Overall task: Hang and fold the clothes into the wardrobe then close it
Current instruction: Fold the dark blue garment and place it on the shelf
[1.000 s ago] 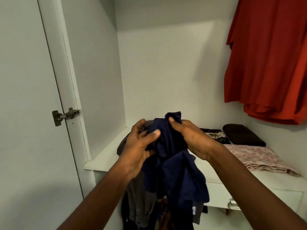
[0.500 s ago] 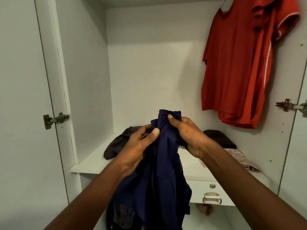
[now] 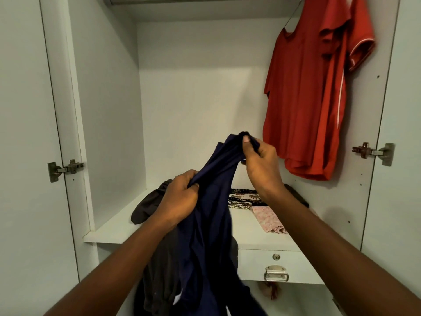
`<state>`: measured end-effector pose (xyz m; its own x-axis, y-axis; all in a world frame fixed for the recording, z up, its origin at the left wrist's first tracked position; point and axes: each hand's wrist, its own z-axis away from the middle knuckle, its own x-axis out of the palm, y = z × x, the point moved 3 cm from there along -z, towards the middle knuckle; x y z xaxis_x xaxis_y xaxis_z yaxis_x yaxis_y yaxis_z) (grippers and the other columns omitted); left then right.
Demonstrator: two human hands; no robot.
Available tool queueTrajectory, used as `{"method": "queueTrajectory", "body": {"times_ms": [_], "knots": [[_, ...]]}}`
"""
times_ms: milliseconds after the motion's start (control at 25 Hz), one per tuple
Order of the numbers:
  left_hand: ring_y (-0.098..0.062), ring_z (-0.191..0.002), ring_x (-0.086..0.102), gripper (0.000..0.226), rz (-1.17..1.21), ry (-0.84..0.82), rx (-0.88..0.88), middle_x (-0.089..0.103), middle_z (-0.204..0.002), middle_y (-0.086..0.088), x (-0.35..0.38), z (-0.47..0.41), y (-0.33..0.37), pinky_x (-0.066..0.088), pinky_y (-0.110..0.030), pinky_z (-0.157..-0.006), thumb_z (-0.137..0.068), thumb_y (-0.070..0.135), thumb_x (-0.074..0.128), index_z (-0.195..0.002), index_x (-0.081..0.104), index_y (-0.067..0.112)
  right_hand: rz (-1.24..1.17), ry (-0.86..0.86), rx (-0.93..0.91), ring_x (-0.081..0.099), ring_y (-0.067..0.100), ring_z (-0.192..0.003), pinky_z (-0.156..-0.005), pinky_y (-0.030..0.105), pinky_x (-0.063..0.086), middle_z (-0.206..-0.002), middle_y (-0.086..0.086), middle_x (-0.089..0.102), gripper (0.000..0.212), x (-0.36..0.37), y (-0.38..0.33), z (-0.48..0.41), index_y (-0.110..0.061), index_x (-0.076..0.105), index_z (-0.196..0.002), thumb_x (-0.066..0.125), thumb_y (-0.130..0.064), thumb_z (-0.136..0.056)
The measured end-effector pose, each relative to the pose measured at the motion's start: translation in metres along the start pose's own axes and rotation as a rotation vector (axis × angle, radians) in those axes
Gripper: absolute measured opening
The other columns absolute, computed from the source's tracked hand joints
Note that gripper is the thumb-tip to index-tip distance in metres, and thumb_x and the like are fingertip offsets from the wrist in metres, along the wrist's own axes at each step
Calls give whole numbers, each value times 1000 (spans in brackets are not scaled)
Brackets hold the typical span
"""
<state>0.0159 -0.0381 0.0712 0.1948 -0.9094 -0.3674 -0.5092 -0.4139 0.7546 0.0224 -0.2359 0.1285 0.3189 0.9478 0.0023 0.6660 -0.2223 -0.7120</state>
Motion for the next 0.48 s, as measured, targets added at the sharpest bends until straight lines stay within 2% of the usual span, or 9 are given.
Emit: {"method": "queueTrajectory", "body": {"times_ms": [80,160,240,280,400,480], "knots": [[-12,-75,61,25,-231,-27,220,66,-88,-3,2,2,7,48,-24,-68,-102,7,46,-116,59,22,-181,19,64,68,23,-71,-54,34,57,-82,7,69,29,-3,-4,-4,-19,71,-102,49,-37,-107],[-17,-86,60,41,-524,-123,370,61,-103,0,7,3,5,52,-33,-78,-96,7,52,-133,47,23,-139,62,45,59,28,-57,-41,29,49,-74,12,59,27,-7,-8,-9,-22,69,-98,49,-37,-107],[-23,-102,58,56,-756,-169,324,54,-117,0,5,3,0,52,-36,-88,-87,5,57,-139,46,23,-168,118,54,62,22,-53,-43,29,52,-74,8,60,25,-12,-10,-13,-23,69,-97,50,-36,-107],[-23,-105,58,57,-769,-154,276,54,-115,2,1,3,-1,51,-33,-90,-85,2,57,-137,51,23,-213,150,80,65,18,-55,-46,31,56,-78,7,64,25,-15,-11,-17,-22,69,-98,50,-36,-107],[-14,-87,58,53,-608,-53,122,54,-84,23,-21,4,-10,44,-22,-74,-81,-6,54,-111,70,35,-305,285,164,70,17,-65,-52,33,60,-85,3,67,25,-29,-9,-31,-17,69,-103,51,-34,-107],[-12,-77,61,47,-499,1,-43,60,-73,20,-39,1,-23,46,-21,-67,-83,-3,53,-97,75,36,-290,397,200,68,18,-74,-59,36,61,-86,-2,66,24,-47,-2,-42,-19,67,-99,51,-35,-106]]}}
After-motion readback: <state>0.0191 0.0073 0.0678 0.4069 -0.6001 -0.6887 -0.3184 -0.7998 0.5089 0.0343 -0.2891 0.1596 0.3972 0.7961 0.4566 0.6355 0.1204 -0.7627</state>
